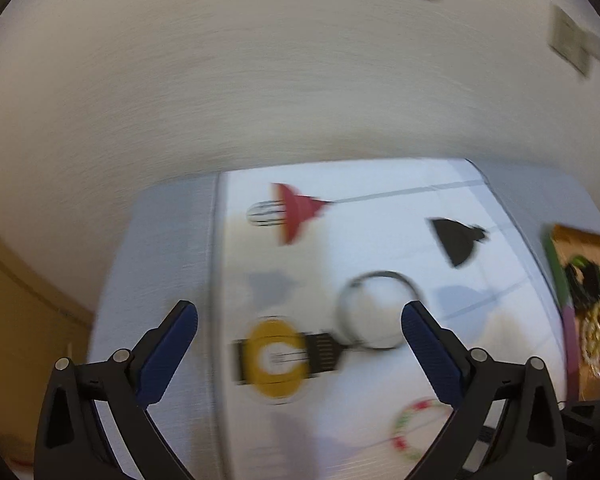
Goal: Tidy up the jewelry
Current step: 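Grasp the pink-and-green beaded bracelet with the right tool, then grasp the black bangle by its rim with the left tool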
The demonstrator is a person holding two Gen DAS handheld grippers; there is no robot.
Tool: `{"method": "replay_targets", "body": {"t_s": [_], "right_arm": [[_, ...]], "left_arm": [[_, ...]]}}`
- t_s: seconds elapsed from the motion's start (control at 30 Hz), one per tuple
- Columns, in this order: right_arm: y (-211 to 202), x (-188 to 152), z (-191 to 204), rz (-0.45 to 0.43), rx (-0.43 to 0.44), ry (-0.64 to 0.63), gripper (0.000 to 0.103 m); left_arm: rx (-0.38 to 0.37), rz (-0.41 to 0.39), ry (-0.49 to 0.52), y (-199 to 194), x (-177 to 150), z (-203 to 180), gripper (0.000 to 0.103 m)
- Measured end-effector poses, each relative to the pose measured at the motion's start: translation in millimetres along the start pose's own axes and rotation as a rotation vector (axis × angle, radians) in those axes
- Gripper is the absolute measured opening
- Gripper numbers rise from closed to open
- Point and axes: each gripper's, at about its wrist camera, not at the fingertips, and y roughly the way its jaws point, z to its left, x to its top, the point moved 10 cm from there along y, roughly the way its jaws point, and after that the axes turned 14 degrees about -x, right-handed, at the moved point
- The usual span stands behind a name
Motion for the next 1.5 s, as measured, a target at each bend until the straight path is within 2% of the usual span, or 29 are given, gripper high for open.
{"method": "replay_targets", "body": {"t_s": [0.1,0.27,0.33,0.37,0.4,0.43,0.47,0.6,0.73,0.83,0.9,0.93,0.97,1.07,1.13,1.2,1.23,1.3,1.37,1.5], "right_arm": [[0.2,6.9,11.4,-0.021,-0.029,-0.073,0.039],[17.0,7.4,33.6,0.0,-0.064,-0.258,0.039],[19.4,11.5,39.6,-0.026,-0.062,-0.305,0.038],[20.0,11.3,41.6,0.001,-0.043,-0.318,0.034],[19.2,11.1,41.8,0.03,-0.033,-0.316,0.013],[18.5,9.0,38.8,0.047,-0.059,-0.33,0.006],[16.0,6.5,36.7,0.055,-0.07,-0.33,0.006],[-5.1,-13.9,20.6,0.081,-0.02,-0.181,0.006],[-44.9,-33.2,-3.4,0.01,0.032,0.019,0.006],[-61.0,-48.0,-20.8,-0.019,0.021,0.114,0.006],[-64.1,-54.3,-30.0,-0.019,0.026,0.165,0.006],[-64.2,-54.9,-32.9,-0.02,0.027,0.175,0.006],[-65.7,-56.2,-35.5,-0.022,0.029,0.18,0.006],[-68.9,-58.7,-39.4,-0.021,0.042,0.194,0.006],[-69.7,-57.0,-41.7,-0.022,0.048,0.204,0.006],[-71.2,-56.7,-46.7,-0.024,0.047,0.221,0.006],[-72.3,-57.2,-49.7,-0.025,0.048,0.23,0.006],[-73.6,-57.7,-53.1,-0.03,0.042,0.244,0.006],[-75.5,-57.4,-57.7,-0.038,0.038,0.26,0.006],[-80.6,-53.2,-64.0,-0.065,0.035,0.292,0.006]], "left_arm": [[0.033,-0.022,-0.049,-12.9,-6.0,28.6,0.102],[0.048,-0.02,-0.09,-21.5,-22.3,55.4,0.102],[0.044,-0.014,-0.094,-22.0,-28.1,58.0,0.102],[0.041,-0.01,-0.096,-21.7,-30.2,58.4,0.102],[0.037,-0.007,-0.095,-21.5,-32.7,58.0,0.102],[0.034,-0.005,-0.09,-21.3,-34.4,56.8,0.102],[0.029,-0.001,-0.08,-20.4,-35.2,54.3,0.102],[-0.027,0.001,-0.006,-16.9,-30.5,27.8,0.102],[-0.08,0.014,0.089,-4.2,-21.4,-10.2,0.102],[-0.107,0.072,0.164,18.6,-17.6,-41.3,0.1],[-0.096,0.118,0.219,33.1,-19.0,-58.4,0.087],[-0.091,0.14,0.243,40.3,-20.0,-65.1,0.072],[-0.09,0.16,0.256,46.4,-21.2,-69.3,0.064],[-0.085,0.213,0.26,66.0,-22.9,-75.1,0.063],[-0.108,0.214,0.251,68.9,-19.8,-77.9,0.055],[-0.164,0.232,0.237,69.2,-21.0,-83.9,0.029],[-0.191,0.247,0.233,69.2,-22.8,-86.9,0.003],[-0.173,0.25,0.243,66.6,-25.4,-88.4,0.002],[-0.199,0.248,0.205,62.0,-28.4,-88.1,0.001],[-0.232,0.175,0.133,29.9,-27.3,-85.6,0.001]]}}
